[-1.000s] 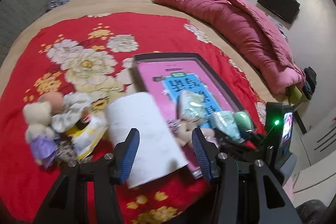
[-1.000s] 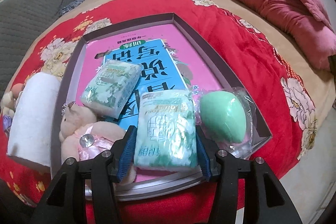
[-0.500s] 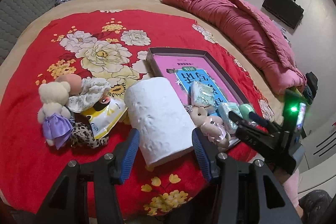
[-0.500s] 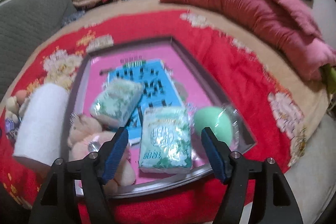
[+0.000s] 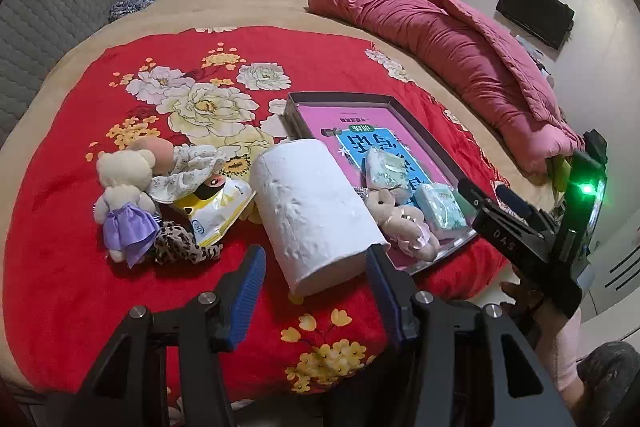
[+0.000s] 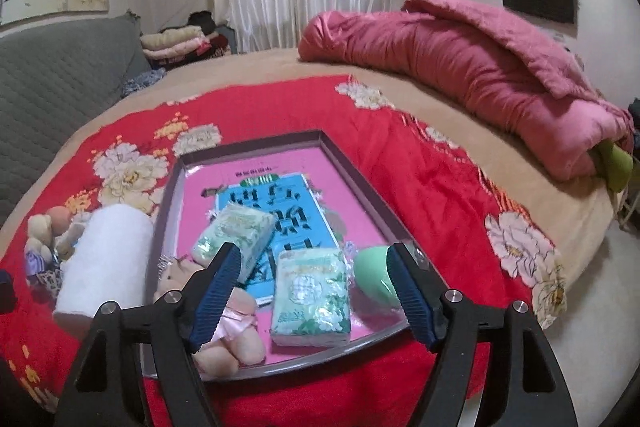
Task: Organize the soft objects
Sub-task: 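Withdraw both open tools up and away from the tray, then move the left tool to the white plush bear while the right tool approaches the pink sponge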
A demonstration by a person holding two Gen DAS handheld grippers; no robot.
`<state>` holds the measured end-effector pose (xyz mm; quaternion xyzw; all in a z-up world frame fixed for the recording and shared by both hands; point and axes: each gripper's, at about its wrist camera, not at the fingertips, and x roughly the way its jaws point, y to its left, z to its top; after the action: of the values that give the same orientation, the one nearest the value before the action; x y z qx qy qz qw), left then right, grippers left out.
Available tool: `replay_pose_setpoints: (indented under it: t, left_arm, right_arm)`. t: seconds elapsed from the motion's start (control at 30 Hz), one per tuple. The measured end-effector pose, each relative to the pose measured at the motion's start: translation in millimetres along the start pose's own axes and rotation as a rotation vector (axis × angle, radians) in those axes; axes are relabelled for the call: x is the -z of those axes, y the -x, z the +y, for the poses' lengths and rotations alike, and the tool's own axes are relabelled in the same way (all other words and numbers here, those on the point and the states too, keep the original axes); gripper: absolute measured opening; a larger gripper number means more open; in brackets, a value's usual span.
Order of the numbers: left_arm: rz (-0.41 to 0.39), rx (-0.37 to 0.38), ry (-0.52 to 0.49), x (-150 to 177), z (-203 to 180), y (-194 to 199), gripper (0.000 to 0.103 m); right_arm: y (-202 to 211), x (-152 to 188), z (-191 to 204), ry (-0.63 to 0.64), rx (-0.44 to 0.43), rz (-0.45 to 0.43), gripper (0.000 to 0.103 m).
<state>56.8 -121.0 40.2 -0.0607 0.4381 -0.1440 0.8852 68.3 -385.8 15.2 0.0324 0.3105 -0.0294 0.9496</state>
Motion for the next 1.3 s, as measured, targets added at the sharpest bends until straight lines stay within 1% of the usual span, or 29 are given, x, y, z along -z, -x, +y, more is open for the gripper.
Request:
replay_pose_setpoints:
  t: [0.13,0.23,0.3,0.43,0.53,0.6,0.7,0.93,1.1,1.3]
  left_arm:
    - [-0.010,-0.003,-0.010,2.3,-1.9,5.7,0.052]
    - [-0.021,-0.012,-0.015,4.0,-1.8,11.8,0.052]
    - [-0.026,-0.014,-0.016,5.3,-0.4,14.9,0.052]
    - [-0.039,-0.018,-0.008,7.3,3.8,21.7,0.052]
    - [-0.054,-0.023,-0.003,8.7,7.5,28.0,0.052]
    - [-0.068,-0.026,-0.001,9.7,9.3,33.7,0.053]
    - [-0.083,-0.028,0.010,11.1,14.4,40.5,0.058]
    - [-0.116,-0.073,0.059,18.5,44.6,57.9,0.060]
    - [-0.124,-0.106,0.095,26.0,66.7,67.8,0.060]
    - [-0.143,-0.140,0.139,34.2,86.7,80.1,0.061]
  right_arm:
    - [23.7,-2.9,5.0,0.013,-0.004,-0.080,0.077]
    - [41.6,-5.0,8.4,0.004,-0.042,-0.116,0.077]
    - [54.4,-7.3,14.1,0.019,-0.044,-0.152,0.077]
    - [78.6,-12.7,28.9,0.047,-0.088,-0.209,0.077]
    - [91.7,-13.8,43.0,0.068,-0.122,-0.224,0.077]
    - [97.6,-14.0,50.5,0.089,-0.128,-0.236,0.077]
    - [107.6,-14.4,62.8,0.127,-0.135,-0.256,0.077]
    - [126.1,-11.9,88.0,0.220,-0.161,-0.295,0.077]
    - [136.8,-9.0,104.4,0.253,-0.206,-0.295,0.077]
    - [151.9,-2.8,132.4,0.337,-0.274,-0.307,0.077]
